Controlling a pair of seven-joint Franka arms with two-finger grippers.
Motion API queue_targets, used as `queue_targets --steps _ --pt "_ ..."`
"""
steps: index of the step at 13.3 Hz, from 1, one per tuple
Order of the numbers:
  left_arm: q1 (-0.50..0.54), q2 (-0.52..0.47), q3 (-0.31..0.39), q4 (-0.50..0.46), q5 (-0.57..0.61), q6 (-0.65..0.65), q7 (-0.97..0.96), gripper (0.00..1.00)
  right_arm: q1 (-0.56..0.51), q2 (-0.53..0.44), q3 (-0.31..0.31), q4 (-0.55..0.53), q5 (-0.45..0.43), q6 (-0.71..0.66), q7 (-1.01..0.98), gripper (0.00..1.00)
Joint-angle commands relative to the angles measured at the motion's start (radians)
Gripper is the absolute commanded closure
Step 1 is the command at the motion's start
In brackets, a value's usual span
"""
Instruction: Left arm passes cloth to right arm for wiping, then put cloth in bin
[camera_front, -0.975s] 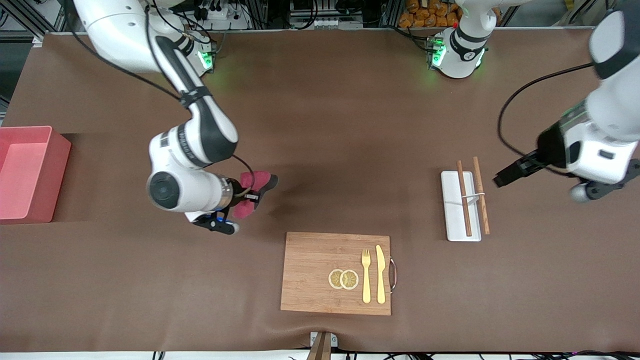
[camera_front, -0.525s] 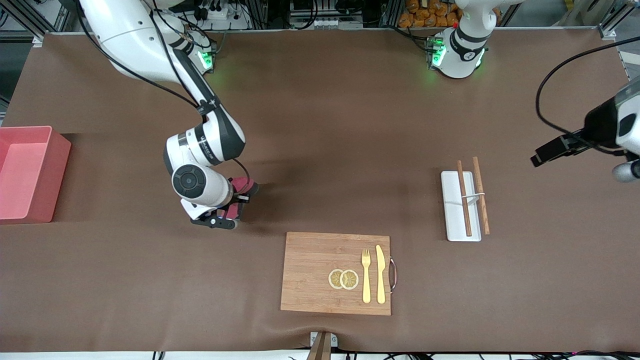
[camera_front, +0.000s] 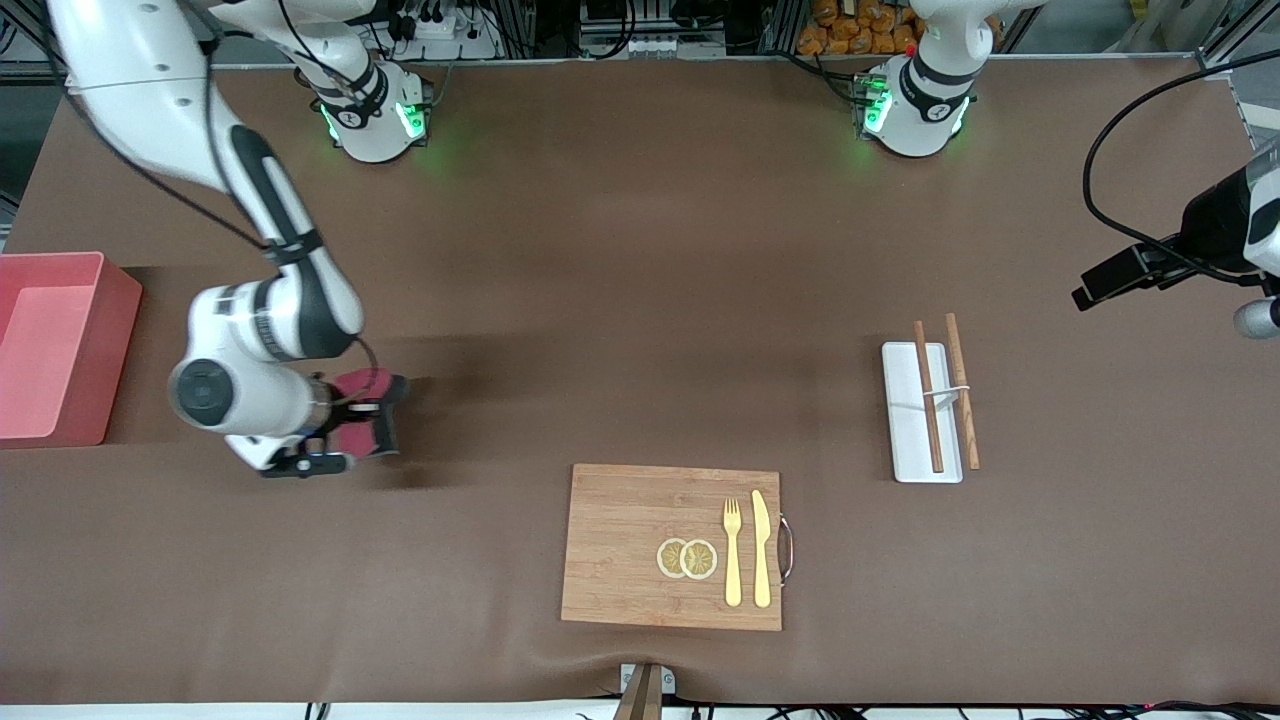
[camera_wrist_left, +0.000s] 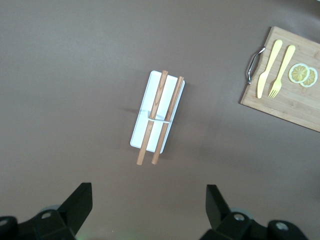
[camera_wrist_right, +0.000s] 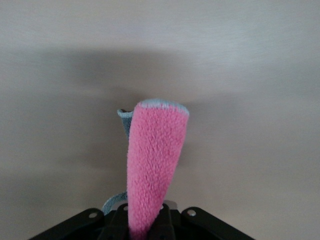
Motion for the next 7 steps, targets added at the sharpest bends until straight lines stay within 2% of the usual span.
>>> queue_targets --steps 1,5,7 --pt "0.01 -0.072 -0.009 -0.062 0.019 -0.004 0.016 0.0 -0.133 -0.032 0.021 -0.041 -0.018 0.012 -0.217 1.0" --pt "0.004 -0.087 -0.006 -0.07 0.019 -0.013 0.018 0.0 -0.3 -0.03 0.021 -0.027 -0.028 0.014 -0.533 1.0" --pt "-0.025 -0.092 0.02 -0.07 0.019 -0.011 0.018 0.0 -0.351 -0.032 0.021 -0.003 -0.074 0.009 -0.604 1.0"
